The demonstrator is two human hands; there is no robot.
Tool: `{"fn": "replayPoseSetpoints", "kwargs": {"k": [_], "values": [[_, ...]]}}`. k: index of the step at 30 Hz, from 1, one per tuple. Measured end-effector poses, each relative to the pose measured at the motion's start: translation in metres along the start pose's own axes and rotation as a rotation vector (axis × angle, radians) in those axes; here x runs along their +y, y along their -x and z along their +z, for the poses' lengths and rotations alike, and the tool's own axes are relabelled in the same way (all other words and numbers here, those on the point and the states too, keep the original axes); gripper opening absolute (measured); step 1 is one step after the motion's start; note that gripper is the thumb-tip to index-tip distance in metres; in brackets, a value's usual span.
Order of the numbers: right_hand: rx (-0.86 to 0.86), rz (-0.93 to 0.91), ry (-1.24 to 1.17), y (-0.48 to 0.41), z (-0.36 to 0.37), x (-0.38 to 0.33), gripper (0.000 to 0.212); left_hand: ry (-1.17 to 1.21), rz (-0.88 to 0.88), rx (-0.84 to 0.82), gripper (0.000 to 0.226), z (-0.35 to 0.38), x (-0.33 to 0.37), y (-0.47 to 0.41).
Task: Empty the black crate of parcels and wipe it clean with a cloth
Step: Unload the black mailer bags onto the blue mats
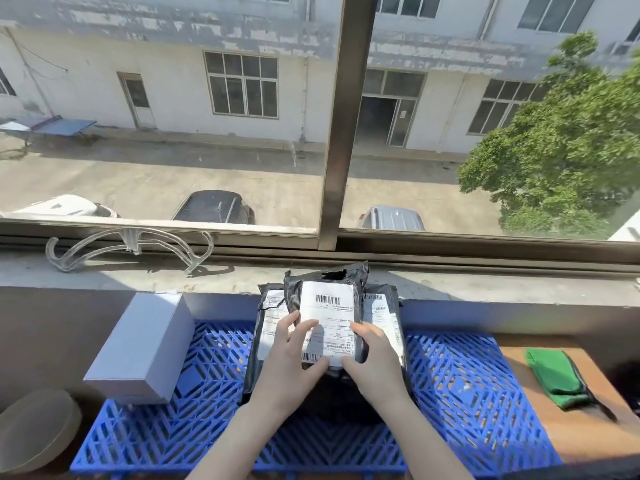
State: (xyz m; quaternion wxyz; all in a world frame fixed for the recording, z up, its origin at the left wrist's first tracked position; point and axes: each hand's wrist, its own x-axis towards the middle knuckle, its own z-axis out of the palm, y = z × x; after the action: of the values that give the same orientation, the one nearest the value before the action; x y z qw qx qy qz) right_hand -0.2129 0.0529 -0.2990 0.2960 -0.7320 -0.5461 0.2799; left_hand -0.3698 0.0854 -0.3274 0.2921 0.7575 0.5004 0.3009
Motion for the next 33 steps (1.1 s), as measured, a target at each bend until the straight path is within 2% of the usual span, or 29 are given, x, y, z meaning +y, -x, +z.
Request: {"fn": "replayPoseSetpoints", "kwargs": {"k": [5, 9, 12, 14, 18, 22, 25, 29, 33], "values": [[0.051, -0.062, 0.026, -0.001, 0.003, 0.002, 0.055, -0.081, -0.014, 0.034, 0.048, 0.004, -0.012, -0.002], [0.291, -0.160, 0.132, 0.011, 0.013, 0.008, 0.034, -0.232, 0.132, 0.203, 0.037, 0.006, -0.019, 0.012], [0.414, -0.208, 0.217, 0.022, 0.025, 0.012, 0.025, -0.294, 0.201, 0.200, 0.040, 0.011, -0.023, 0.026], [0.362, -0.209, 0.251, 0.025, 0.031, 0.016, 0.030, -0.362, 0.185, 0.135, 0.047, 0.016, -0.029, 0.032], [0.107, -0.177, 0.273, 0.028, 0.033, 0.018, 0.054, -0.525, 0.144, 0.000, 0.062, 0.015, -0.031, 0.032], [0.007, -0.165, 0.321, 0.031, 0.022, 0.011, 0.057, -0.597, 0.122, -0.029, 0.064, 0.008, -0.024, 0.027], [0.054, -0.197, 0.234, 0.038, 0.001, 0.006, 0.054, -0.487, 0.107, 0.068, 0.065, 0.005, -0.004, 0.031], [0.193, -0.256, 0.099, 0.062, -0.043, 0.007, 0.039, -0.270, 0.173, 0.170, 0.052, 0.013, 0.051, 0.043], [0.323, -0.262, -0.009, 0.097, -0.102, 0.027, 0.026, -0.090, 0.255, 0.147, 0.033, 0.037, 0.120, 0.062]]}}
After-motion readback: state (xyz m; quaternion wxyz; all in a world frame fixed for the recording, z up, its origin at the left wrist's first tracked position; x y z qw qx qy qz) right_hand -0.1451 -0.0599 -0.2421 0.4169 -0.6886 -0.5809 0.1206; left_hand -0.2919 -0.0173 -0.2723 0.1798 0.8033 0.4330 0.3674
